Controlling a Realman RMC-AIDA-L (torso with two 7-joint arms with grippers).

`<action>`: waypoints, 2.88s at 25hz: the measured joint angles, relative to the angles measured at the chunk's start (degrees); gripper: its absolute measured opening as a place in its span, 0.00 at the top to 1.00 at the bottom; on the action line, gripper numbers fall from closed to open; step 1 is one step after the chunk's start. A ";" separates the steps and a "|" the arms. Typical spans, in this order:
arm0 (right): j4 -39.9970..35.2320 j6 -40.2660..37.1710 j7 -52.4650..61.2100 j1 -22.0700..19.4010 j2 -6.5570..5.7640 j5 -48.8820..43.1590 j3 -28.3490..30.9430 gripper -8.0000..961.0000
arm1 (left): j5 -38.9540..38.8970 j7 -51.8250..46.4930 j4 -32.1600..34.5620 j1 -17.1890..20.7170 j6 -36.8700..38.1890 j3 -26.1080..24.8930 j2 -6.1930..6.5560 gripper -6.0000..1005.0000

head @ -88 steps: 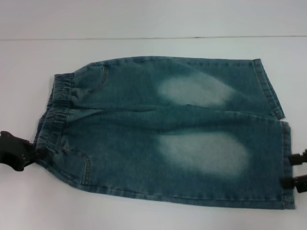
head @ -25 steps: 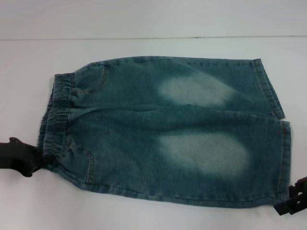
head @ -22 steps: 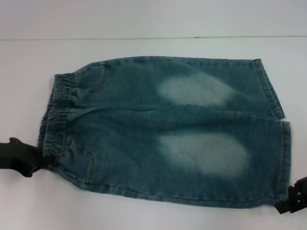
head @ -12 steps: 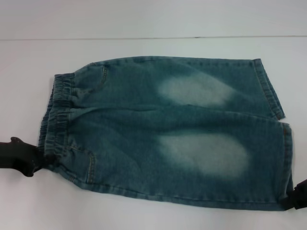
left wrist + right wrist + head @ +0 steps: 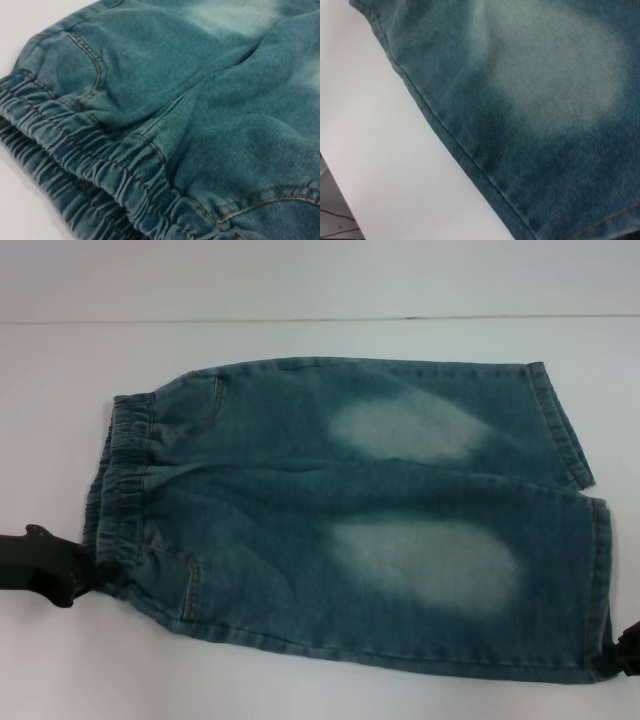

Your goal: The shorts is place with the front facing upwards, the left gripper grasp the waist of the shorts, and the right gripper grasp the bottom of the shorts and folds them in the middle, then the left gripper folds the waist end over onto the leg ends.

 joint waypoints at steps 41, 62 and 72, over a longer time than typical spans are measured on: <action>8.79 42.86 -16.92 4.75 -1.18 30.12 8.06 0.95 | -9.98 -20.38 3.56 -10.34 -26.70 6.23 -3.69 0.93; 14.07 56.23 -19.86 7.61 0.15 30.49 0.77 0.88 | -10.08 -18.80 0.12 -10.20 -36.47 14.93 -5.04 0.93; 14.69 58.03 -19.60 6.67 0.17 30.06 -0.58 0.80 | -6.75 -17.61 -1.42 -10.32 -39.06 19.58 -4.59 0.73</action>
